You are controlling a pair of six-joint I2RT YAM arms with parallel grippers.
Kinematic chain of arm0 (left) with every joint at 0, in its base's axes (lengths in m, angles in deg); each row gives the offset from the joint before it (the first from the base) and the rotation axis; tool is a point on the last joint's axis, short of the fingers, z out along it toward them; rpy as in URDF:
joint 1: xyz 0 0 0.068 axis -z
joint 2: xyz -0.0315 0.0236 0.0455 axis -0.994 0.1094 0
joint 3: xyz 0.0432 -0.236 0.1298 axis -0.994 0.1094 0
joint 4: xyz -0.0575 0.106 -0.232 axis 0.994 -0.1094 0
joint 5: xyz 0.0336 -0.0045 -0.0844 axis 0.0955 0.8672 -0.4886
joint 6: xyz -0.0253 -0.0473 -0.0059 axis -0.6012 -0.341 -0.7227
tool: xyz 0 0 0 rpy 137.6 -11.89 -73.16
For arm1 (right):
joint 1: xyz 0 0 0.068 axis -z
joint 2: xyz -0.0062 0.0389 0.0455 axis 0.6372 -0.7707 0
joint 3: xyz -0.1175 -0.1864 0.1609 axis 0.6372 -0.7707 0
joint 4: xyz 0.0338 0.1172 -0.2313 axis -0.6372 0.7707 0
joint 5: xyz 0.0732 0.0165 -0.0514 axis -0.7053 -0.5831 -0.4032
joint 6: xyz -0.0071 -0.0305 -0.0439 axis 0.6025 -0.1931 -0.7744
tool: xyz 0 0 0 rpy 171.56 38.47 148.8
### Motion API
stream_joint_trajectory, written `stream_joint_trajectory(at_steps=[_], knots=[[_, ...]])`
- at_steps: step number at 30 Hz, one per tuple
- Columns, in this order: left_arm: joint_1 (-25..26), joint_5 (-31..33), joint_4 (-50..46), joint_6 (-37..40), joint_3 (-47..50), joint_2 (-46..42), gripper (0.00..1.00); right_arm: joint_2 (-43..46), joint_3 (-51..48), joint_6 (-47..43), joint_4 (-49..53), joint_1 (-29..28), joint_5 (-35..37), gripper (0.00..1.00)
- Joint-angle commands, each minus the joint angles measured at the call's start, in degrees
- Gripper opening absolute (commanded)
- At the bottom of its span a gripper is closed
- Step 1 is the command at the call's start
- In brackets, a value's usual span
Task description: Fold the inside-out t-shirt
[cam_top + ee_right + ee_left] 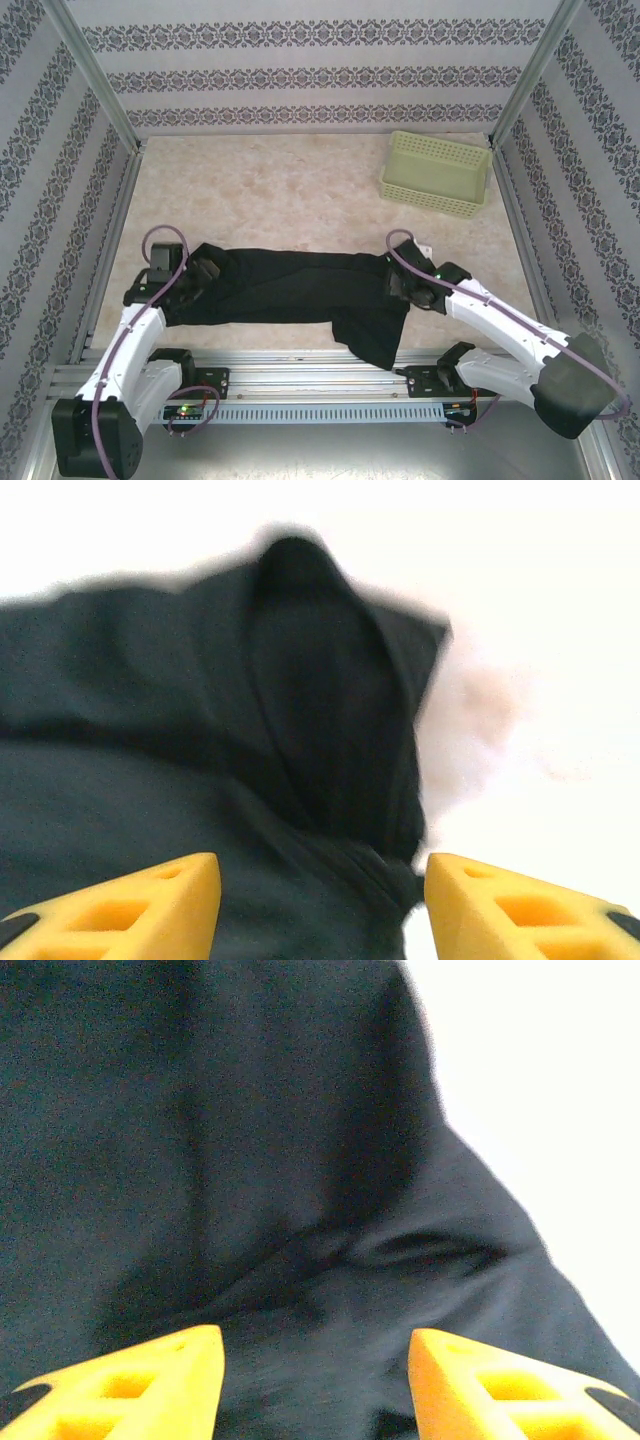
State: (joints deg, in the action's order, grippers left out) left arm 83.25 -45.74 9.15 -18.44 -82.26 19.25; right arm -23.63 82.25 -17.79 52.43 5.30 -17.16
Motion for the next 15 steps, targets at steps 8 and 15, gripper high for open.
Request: stream_joint_trajectory(at_steps=[8,15], knots=[[27.63,1.57,5.01,8.9,-22.05,21.64,0.69,-16.23,13.5,-5.87,-6.34,-1.14,-1.91,0.62],[36.85,-5.27,9.9,10.99,-28.16,41.34,0.73,-24.91,10.44,-3.51,-14.43,-1.71,-11.7,0.64]])
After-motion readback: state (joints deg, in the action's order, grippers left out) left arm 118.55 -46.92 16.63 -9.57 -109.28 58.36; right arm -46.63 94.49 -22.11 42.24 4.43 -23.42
